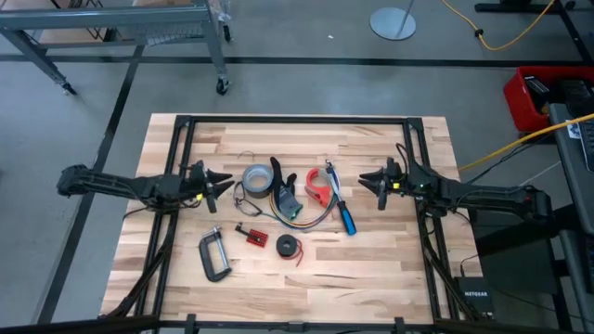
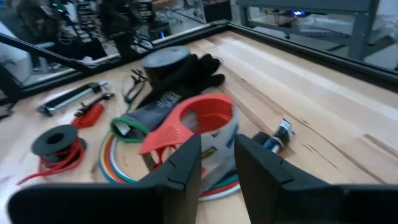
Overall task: Coil cords
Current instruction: Return to Home Position
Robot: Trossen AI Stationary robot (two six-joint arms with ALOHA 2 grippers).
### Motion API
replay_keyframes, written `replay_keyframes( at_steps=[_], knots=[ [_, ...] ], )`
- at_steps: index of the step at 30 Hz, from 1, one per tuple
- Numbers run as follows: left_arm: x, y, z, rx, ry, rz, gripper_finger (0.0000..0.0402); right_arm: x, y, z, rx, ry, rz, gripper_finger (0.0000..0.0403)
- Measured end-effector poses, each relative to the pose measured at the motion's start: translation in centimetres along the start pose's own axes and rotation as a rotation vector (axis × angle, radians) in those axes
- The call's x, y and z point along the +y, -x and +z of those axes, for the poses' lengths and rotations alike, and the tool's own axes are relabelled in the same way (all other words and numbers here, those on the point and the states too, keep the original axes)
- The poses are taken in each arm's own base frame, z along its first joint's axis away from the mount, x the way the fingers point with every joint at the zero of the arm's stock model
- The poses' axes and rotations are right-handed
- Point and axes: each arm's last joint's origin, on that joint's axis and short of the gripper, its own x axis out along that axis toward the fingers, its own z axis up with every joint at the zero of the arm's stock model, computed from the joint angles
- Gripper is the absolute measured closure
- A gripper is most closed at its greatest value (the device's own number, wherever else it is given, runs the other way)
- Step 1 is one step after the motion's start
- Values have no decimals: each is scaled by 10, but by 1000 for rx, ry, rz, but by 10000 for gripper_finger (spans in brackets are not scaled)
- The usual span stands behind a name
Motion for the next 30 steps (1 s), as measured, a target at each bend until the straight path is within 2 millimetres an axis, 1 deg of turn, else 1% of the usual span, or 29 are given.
replay_keyframes(
  at_steps=[10, 17, 30],
  knots=[
    [2, 9, 12, -126, 74, -39, 284, 11, 6, 4, -57, 12, 102, 303],
    [3, 15, 18, -195, 115, -60, 284, 16, 13, 10, -133, 10, 154, 303],
    [3, 16, 19, -207, 122, -64, 284, 16, 24, 20, -266, -3, 184, 303]
  ],
)
